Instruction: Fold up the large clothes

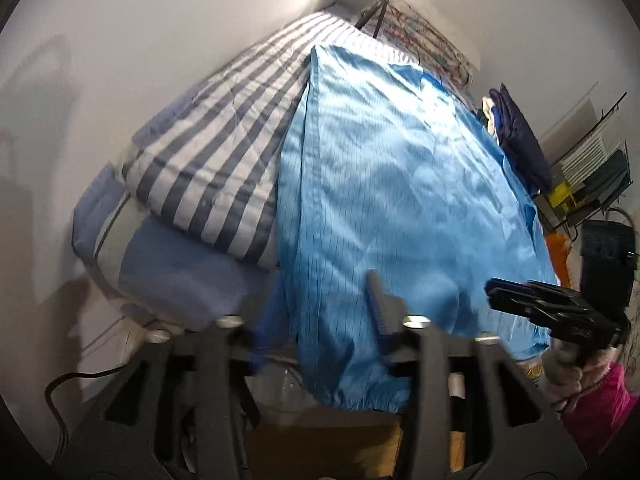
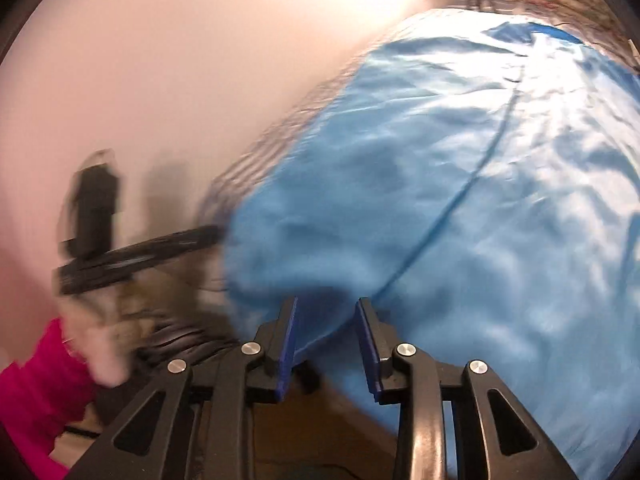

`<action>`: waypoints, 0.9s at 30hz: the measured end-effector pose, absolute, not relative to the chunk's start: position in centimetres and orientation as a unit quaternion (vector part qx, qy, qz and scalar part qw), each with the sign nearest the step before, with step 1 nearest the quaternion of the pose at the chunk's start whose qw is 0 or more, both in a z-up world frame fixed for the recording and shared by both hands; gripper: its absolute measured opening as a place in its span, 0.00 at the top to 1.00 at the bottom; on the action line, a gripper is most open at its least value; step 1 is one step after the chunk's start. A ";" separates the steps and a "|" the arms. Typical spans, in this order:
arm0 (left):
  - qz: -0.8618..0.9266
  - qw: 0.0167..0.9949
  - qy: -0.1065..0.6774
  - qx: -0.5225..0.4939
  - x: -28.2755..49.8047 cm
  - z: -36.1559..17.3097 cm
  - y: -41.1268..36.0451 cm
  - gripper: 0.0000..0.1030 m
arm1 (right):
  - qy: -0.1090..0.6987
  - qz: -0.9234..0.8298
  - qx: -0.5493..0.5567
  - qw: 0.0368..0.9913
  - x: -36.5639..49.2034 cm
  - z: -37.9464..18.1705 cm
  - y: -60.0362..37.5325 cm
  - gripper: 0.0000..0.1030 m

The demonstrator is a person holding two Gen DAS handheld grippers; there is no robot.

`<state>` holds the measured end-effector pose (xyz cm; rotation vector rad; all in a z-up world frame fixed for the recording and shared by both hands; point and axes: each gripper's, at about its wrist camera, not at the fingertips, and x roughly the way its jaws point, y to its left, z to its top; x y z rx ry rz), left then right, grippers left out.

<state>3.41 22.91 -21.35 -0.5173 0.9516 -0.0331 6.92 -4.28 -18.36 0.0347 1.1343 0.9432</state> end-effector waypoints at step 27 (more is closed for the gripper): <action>-0.063 0.871 0.433 -0.224 7.2 -20.5 21.6 0.99 | 0.540 0.415 0.072 0.729 15.6 -18.7 0.9 0.35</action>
